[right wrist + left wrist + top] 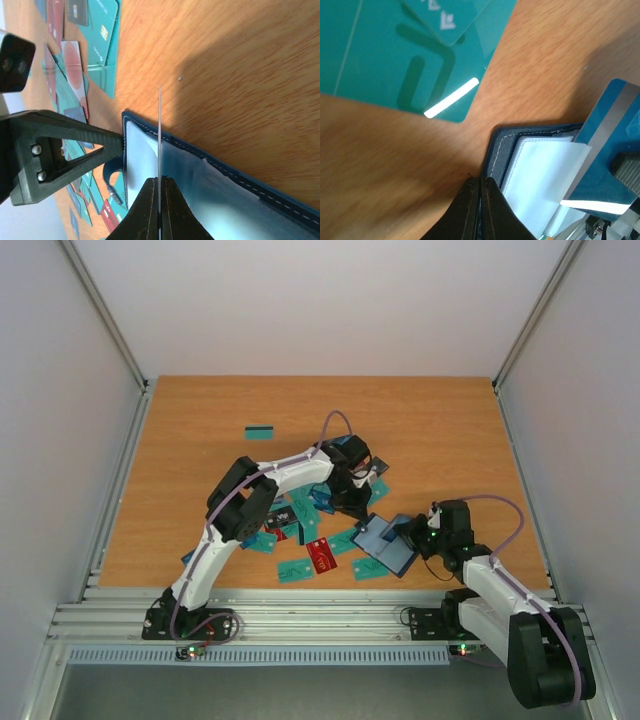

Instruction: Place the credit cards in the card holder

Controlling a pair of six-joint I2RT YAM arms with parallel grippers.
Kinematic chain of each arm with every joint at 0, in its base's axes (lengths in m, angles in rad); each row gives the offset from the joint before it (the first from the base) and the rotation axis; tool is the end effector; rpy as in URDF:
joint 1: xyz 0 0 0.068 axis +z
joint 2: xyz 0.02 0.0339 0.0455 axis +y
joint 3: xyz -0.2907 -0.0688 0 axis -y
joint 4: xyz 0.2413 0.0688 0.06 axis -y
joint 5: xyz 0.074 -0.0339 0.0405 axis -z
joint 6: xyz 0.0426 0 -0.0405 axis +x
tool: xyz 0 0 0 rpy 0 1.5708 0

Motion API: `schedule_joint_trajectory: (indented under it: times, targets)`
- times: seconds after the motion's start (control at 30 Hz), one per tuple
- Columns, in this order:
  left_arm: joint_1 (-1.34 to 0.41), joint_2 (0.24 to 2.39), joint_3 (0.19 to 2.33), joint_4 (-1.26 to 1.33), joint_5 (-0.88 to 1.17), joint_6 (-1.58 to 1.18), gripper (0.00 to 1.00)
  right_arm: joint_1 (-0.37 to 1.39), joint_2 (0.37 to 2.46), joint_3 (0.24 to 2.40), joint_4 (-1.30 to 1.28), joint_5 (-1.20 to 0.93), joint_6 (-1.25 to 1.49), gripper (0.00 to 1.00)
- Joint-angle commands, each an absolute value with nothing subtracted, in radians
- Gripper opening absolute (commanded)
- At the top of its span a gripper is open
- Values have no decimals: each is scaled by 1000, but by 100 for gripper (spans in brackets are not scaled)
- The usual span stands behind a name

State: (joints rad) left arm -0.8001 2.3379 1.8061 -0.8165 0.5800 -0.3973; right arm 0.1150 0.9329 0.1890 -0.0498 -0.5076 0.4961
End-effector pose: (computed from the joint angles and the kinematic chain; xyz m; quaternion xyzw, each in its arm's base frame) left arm 0.3207 -0.3638 0.1452 -0.2216 -0.9267 0.2947 0.0723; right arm 0.1397 0.0370 0.1485 0.0763 0.8976 0.3319 0.2798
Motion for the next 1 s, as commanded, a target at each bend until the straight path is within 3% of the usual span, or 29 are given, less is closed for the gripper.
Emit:
schedule_joint_trajectory:
  times: [0.0,0.47,0.67,0.97]
  targets:
    - [-780,2317,1726,-861,454,-434,5,124,972,177,-3,-495,513,1]
    - [-730,2224,1616,-759,445,-467,5,140,1005,438,-600,-558,377,1]
    - [-730,2219,1604,-740,465,-470,5,195,1029,446,-615,-543,402,1]
    - [-730,2176,1553,-706,498,-436,6,227,1224,442,-416,-511,358,1]
